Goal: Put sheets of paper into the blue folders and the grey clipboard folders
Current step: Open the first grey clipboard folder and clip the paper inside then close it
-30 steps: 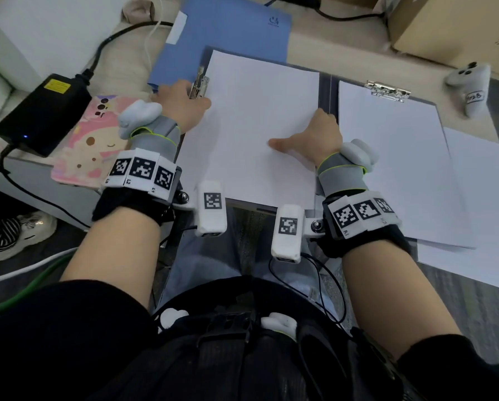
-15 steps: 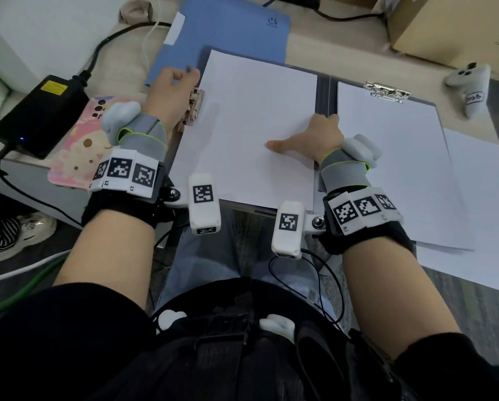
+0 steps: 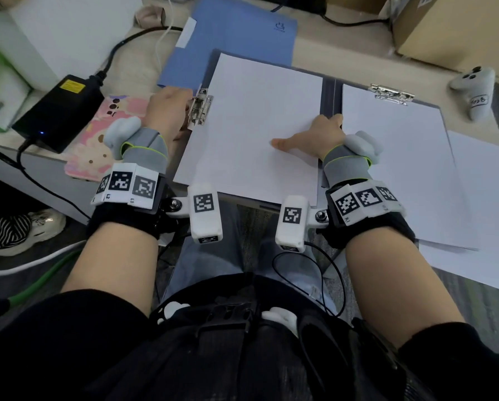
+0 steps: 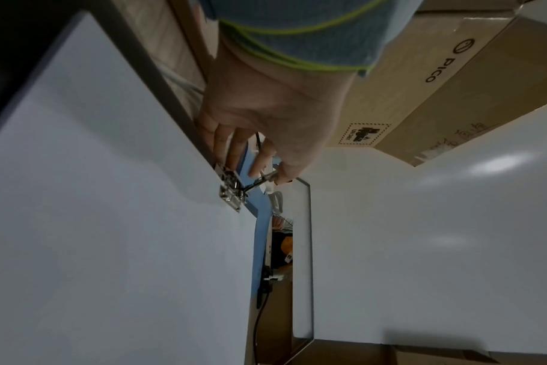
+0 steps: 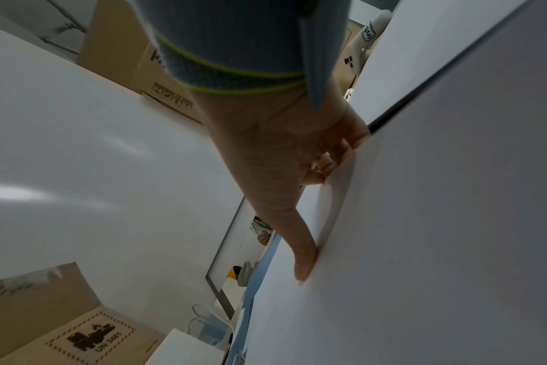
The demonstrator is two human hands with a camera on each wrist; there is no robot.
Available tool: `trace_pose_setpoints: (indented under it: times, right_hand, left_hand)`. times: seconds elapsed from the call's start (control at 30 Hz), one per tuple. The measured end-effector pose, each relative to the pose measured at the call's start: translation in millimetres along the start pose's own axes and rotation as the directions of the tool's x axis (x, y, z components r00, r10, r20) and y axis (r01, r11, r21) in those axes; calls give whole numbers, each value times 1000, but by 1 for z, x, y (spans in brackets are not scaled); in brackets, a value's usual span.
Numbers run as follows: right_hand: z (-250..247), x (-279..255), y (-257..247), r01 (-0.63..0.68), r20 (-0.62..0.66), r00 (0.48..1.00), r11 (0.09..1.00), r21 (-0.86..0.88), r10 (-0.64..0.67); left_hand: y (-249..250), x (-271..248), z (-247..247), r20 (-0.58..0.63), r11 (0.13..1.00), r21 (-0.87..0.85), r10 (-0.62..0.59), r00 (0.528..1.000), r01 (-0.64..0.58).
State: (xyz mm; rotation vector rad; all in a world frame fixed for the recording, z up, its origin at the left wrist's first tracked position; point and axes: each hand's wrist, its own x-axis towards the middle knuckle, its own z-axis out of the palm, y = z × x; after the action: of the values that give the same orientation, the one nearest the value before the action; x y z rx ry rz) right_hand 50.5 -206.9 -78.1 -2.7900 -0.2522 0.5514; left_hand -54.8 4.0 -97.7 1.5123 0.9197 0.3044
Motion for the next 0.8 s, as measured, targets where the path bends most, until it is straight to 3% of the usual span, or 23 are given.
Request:
trace_pose_setpoints:
  times: [0.17,0.33,0.47,0.7,0.8]
  right_hand:
    - [0,0,-2,-1,6,1000,1000,-28,1]
    - [0,0,-2,-4,3,1000,999,-35,4]
    - [1,0,-2,-12,4,1000,999,-33,12]
    - [-1,-3,-3,-21,7,1000,1000,-22,21]
    - [-1,-3,-3,-19,10,1000,1000,-4,19]
  left_hand:
    - [2,-5,-6,109,984,72,-173,979,165]
    - [-7,-7,-5,152,990,-82,-103,983,117]
    - [-15,-6,-8,96,989,-90,-108,990,116]
    - [-20,-1,-2,-53,993,53,-105,993,108]
    - [-20,-3,0,-62,995,38,-94,994,96]
